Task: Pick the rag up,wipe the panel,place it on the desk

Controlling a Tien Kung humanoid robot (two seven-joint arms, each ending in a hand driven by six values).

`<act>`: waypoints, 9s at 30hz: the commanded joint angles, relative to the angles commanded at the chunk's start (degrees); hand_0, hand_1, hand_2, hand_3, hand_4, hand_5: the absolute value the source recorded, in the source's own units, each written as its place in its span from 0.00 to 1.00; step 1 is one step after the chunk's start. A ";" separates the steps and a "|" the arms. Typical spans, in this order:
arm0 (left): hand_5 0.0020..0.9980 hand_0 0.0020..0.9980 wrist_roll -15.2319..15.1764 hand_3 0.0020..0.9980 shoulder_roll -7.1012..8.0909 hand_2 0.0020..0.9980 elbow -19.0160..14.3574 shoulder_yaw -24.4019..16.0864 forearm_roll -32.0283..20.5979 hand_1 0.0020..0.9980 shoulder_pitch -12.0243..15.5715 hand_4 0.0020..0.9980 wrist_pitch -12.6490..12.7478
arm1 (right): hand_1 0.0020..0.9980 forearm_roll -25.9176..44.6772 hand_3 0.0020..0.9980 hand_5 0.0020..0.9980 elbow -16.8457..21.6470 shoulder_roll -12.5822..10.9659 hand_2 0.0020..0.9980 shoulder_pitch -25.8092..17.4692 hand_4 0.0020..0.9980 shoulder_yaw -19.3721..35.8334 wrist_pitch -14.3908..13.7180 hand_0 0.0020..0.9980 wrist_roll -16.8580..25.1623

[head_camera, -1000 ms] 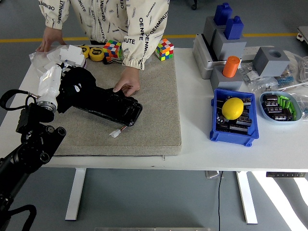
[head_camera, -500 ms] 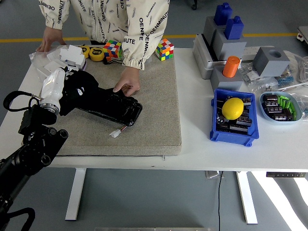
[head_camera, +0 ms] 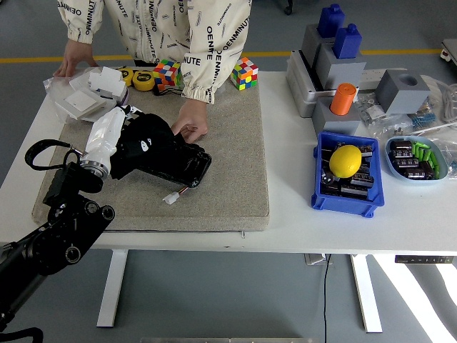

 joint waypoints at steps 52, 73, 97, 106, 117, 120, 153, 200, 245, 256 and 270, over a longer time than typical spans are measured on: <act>0.00 0.29 -4.43 0.57 -0.45 0.33 7.22 0.26 -5.08 0.35 -1.39 0.65 3.00 | 0.56 1.26 0.52 0.35 0.28 -0.01 0.49 0.01 0.88 -1.33 0.10 0.53 0.19; 0.00 0.28 -6.41 0.57 -0.77 0.33 16.25 -9.54 -2.37 0.34 -3.35 0.65 7.36 | 0.56 1.63 0.52 0.35 0.28 -0.29 0.49 0.03 0.88 -1.96 0.18 0.53 0.21; 0.00 0.28 -3.37 0.57 1.55 0.33 -0.22 9.14 -8.98 0.34 -0.93 0.65 5.22 | 0.56 1.35 0.52 0.36 0.44 -0.02 0.49 -0.29 0.88 -1.43 0.22 0.52 0.24; 0.00 0.28 -1.88 0.57 1.91 0.33 -4.51 16.95 -11.30 0.34 -1.18 0.65 4.25 | 0.56 1.37 0.52 0.36 0.58 0.06 0.49 -0.19 0.88 -1.48 0.20 0.52 0.22; 0.00 0.28 -1.49 0.57 1.59 0.33 -8.37 20.52 -12.54 0.33 -1.33 0.65 4.06 | 0.56 2.50 0.52 0.36 0.98 0.07 0.49 -0.16 0.88 -2.87 0.22 0.52 0.23; 0.00 0.28 -1.46 0.57 1.36 0.33 -7.79 19.74 -11.88 0.33 -1.36 0.65 4.24 | 0.56 2.40 0.52 0.36 0.95 0.06 0.49 -0.18 0.89 -2.75 0.22 0.52 0.23; 0.00 0.28 -5.31 0.57 0.95 0.33 12.94 -0.98 -8.61 0.32 -4.00 0.66 7.64 | 0.56 2.99 0.52 0.36 0.83 -0.68 0.49 0.46 0.89 -4.03 0.18 0.52 0.32; 0.00 0.27 -4.25 0.57 1.53 0.33 -1.94 19.13 -15.22 0.32 -2.15 0.66 7.58 | 0.56 2.78 0.52 0.36 0.89 -0.47 0.49 0.04 0.89 -3.75 0.51 0.52 0.46; 0.00 0.27 -7.38 0.57 -0.43 0.33 11.99 4.67 -16.01 0.32 -3.94 0.66 8.39 | 0.56 3.06 0.52 0.35 0.95 -0.34 0.49 0.03 0.89 -3.55 0.39 0.53 0.48; 0.00 0.27 -8.90 0.57 -0.65 0.33 16.17 -3.66 -13.14 0.32 -4.21 0.66 9.70 | 0.56 3.21 0.52 0.35 0.94 -0.42 0.49 0.09 0.89 -3.74 0.36 0.52 0.50; 0.00 0.28 -9.86 0.57 0.28 0.35 20.49 -12.85 -10.55 0.33 -3.42 0.67 10.62 | 0.56 3.28 0.52 0.35 0.97 -0.44 0.49 0.00 0.89 -3.86 0.37 0.53 0.51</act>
